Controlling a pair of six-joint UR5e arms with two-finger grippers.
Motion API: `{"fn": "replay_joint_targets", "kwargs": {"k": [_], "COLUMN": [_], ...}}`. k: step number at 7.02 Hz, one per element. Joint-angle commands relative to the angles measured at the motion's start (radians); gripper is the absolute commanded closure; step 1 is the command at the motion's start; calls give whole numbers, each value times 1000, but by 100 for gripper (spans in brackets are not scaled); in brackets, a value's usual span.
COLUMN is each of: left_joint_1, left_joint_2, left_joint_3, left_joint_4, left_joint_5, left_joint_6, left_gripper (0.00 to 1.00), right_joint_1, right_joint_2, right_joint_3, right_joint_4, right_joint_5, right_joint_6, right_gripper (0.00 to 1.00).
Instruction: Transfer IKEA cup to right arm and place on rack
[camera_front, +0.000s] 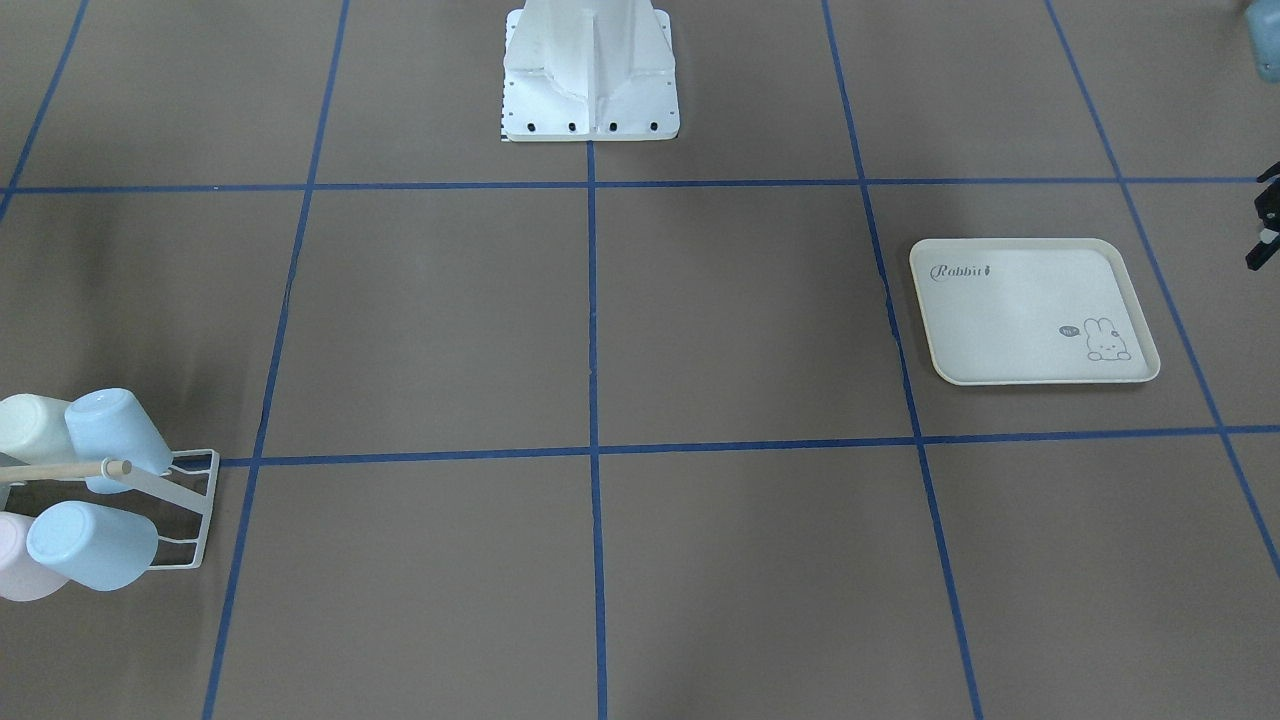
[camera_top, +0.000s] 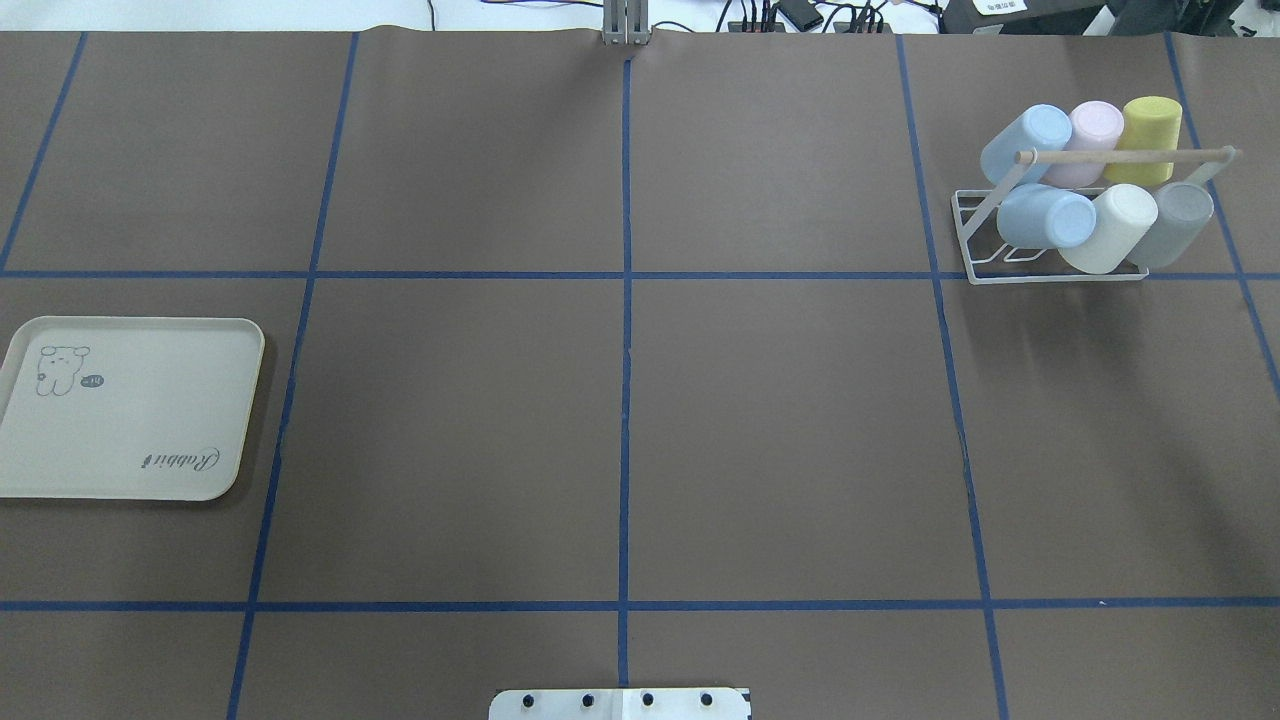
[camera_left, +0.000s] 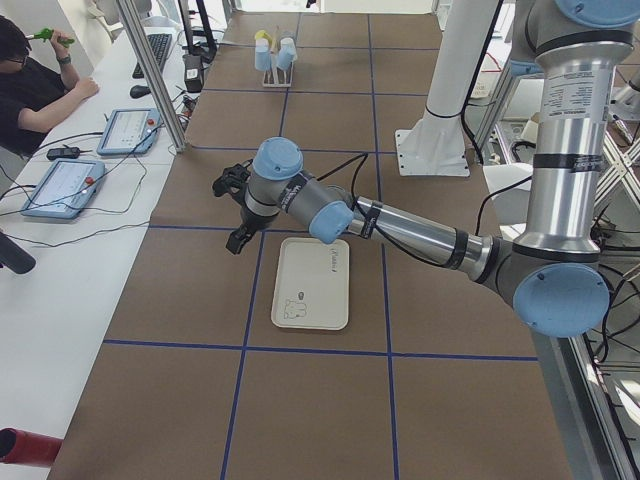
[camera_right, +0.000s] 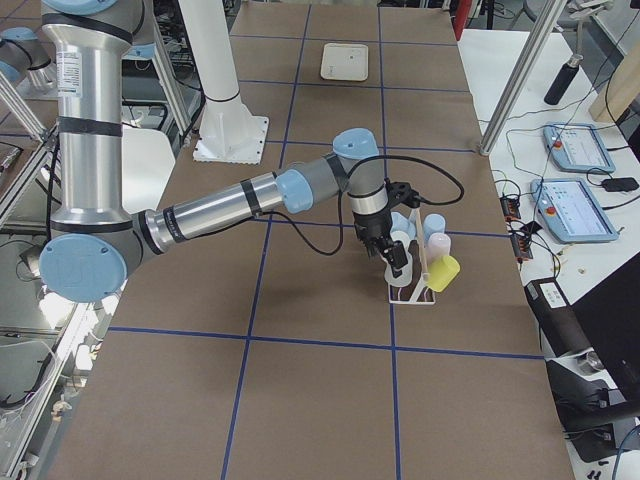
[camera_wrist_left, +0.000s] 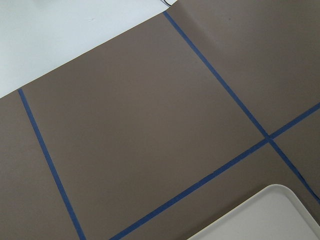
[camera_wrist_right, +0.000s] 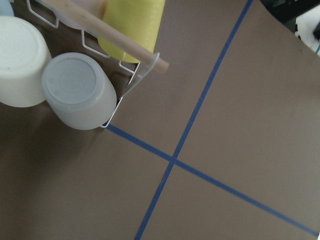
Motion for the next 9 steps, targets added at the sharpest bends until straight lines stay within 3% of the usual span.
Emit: {"fn": "replay_joint_targets", "kwargs": {"k": [1, 3, 5, 6, 9], "left_joint_1": [-3, -2, -17, -75, -138], "left_joint_2": [18, 20, 5, 8, 86], "left_joint_3": [-7, 43, 117, 122, 146], "left_joint_4": [7, 13, 152, 163, 169], "left_joint_5": [-5, 87, 95, 151, 143], "left_joint_6": [-12, -6, -4, -1, 143], "left_gripper": [0, 0, 0, 0, 0], "right_joint_1": [62, 94, 153, 174, 178], "right_joint_2": [-53, -88, -131, -134, -136], "right_joint_3": [-93, -101, -113, -129, -138], "right_joint_4": [-62, -189, -190, -184, -184], "right_joint_5": [224, 246, 254, 254, 254], "right_joint_6": [57, 57, 55, 45, 55], "right_gripper": [0, 0, 0, 0, 0]}}
